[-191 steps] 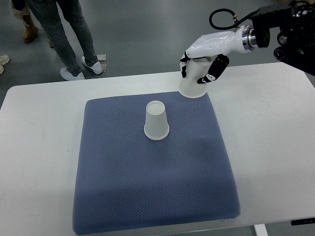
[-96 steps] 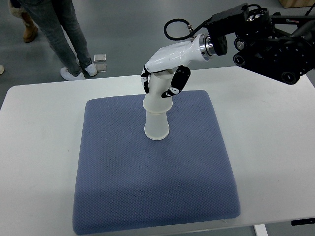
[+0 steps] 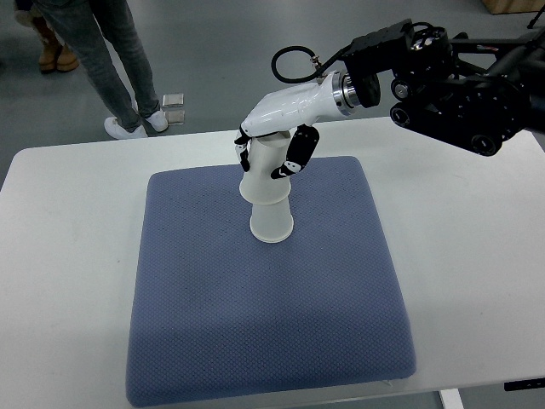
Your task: Stack paper cups
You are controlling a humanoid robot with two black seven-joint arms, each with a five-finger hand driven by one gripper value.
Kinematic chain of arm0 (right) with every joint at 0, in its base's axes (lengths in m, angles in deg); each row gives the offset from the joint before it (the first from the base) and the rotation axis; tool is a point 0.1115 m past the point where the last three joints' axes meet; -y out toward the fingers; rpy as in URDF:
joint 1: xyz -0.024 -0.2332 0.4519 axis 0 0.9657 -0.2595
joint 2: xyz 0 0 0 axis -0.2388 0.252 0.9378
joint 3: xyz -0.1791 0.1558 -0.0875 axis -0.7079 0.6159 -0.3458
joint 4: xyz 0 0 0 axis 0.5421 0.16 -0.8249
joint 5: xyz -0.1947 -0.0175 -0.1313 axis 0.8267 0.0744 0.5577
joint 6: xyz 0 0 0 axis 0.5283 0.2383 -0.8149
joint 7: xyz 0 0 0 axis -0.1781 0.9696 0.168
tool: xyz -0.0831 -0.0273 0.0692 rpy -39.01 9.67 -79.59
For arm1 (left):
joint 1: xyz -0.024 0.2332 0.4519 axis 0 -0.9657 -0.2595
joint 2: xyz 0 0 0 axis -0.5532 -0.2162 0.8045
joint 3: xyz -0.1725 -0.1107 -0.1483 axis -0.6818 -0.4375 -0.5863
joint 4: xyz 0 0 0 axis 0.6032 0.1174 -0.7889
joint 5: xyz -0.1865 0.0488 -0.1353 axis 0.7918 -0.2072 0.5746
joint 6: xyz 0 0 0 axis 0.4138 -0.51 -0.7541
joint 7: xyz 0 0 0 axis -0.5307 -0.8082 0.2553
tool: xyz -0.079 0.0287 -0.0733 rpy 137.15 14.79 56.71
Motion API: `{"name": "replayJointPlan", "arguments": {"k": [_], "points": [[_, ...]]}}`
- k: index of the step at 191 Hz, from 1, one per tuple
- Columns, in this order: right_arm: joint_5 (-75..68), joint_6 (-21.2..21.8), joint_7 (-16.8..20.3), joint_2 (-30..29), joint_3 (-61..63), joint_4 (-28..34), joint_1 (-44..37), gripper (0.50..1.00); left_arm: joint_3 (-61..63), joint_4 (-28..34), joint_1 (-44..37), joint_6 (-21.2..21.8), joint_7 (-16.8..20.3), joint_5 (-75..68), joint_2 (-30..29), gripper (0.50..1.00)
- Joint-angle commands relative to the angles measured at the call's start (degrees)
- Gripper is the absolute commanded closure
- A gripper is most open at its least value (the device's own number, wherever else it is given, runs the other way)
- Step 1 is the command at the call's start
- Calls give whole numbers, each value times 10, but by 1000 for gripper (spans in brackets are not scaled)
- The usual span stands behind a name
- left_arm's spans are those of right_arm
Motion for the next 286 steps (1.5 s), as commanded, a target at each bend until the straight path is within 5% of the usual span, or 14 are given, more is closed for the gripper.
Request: {"name": "replayJointPlan", "arguments": {"k": [1, 142, 161, 174, 195, 286], "points": [[1, -3, 0, -7, 0, -8, 3, 1000, 0, 0, 0, 0, 0, 0, 0, 500], [1, -35, -1, -24, -6, -34, 37, 1000, 0, 0, 0, 0, 0, 0, 0, 500], [0, -29, -1, -24, -6, -34, 36, 901, 0, 0, 0, 0, 0, 0, 0, 500], [-1, -28, -1, -23, -6, -34, 36, 761, 0, 0, 0, 0, 0, 0, 0, 500], [-3, -28, -1, -23, -6, -34, 35, 658, 0, 0, -1, 0, 0, 0, 0, 500], [-10, -28, -2, -18, -1, -34, 35, 605, 0, 0, -1, 0, 0, 0, 0, 500]]}}
